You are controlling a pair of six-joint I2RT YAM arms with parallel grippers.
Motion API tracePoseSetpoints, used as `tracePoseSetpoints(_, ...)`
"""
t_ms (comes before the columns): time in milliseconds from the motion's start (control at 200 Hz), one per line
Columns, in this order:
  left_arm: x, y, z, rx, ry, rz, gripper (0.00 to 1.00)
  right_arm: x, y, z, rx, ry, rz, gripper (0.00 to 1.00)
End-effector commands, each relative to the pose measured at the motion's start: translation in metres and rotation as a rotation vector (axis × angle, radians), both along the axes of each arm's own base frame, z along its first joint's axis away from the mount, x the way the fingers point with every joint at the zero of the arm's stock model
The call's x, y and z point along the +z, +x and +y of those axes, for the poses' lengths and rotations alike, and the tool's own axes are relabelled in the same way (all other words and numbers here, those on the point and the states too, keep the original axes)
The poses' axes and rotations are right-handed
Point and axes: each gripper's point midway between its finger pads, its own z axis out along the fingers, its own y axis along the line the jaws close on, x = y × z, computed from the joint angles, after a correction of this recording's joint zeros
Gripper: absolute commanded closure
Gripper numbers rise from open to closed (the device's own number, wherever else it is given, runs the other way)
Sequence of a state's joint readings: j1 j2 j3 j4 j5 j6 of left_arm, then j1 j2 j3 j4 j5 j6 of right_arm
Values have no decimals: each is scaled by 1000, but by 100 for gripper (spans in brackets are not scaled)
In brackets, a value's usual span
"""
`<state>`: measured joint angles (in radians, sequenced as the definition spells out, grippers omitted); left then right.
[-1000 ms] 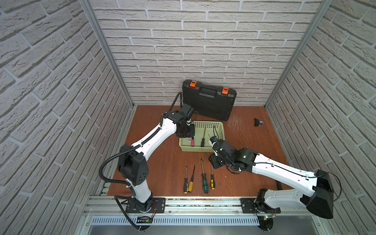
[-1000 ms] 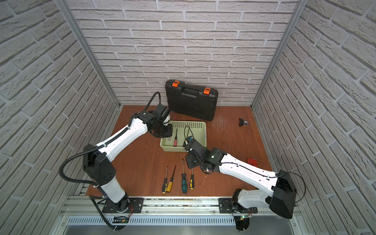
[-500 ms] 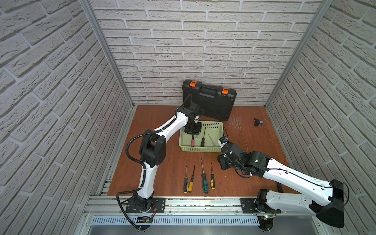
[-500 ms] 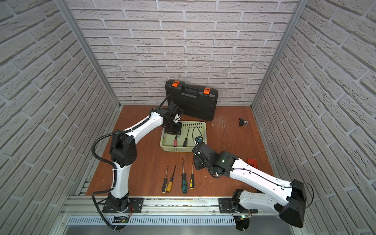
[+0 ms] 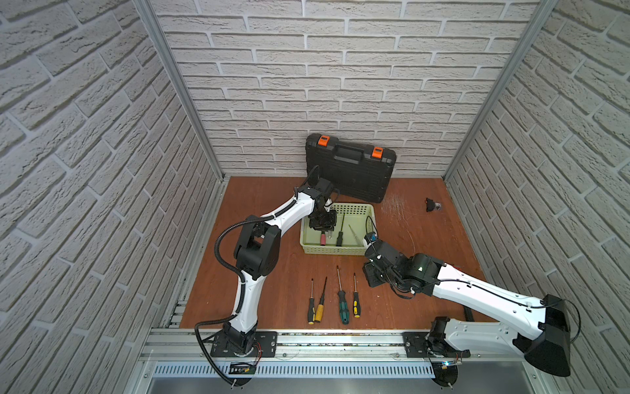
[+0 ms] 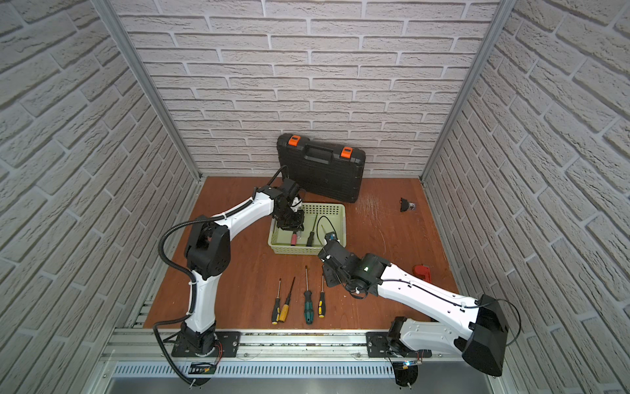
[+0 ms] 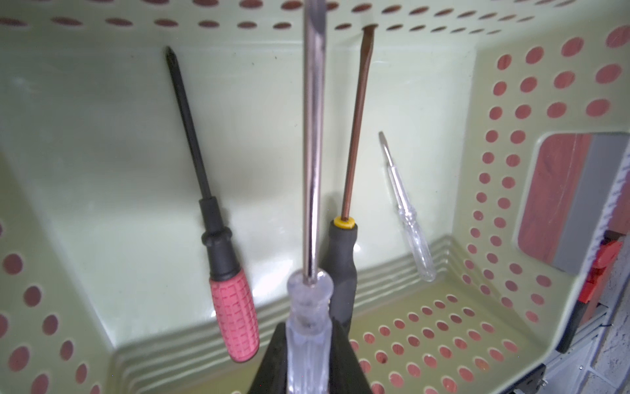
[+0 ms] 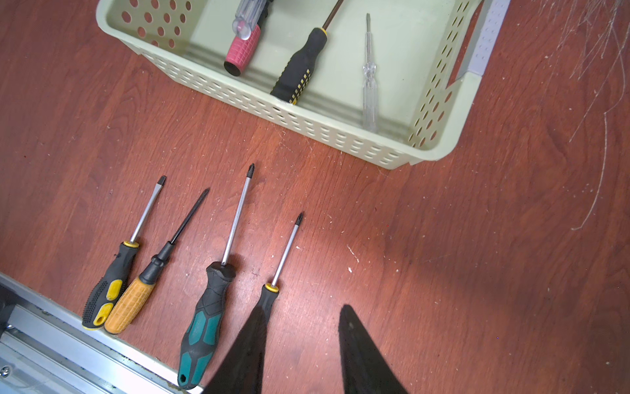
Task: Put the screwdriver in the bin
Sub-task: Place the screwdriver in the bin.
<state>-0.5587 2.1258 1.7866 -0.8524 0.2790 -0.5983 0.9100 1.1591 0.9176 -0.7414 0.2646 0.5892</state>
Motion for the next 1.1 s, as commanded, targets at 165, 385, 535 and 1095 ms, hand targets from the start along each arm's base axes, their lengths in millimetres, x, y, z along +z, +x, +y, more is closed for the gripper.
tracePoseSetpoints(165, -32, 4, 4, 0, 41, 39, 97, -1, 2, 9, -12, 39, 4, 61)
tracePoseSetpoints(385, -44, 5, 4, 10, 49, 53, 91, -4, 1, 11, -4, 42, 14, 61)
tracePoseSetpoints(535, -43, 6, 4, 16, 48, 46, 70, 4, 4, 7, 0, 20, -7, 61)
tracePoseSetpoints(1095, 58, -17, 42, 54, -24, -149, 59, 25, 6, 13, 14, -1, 12, 61)
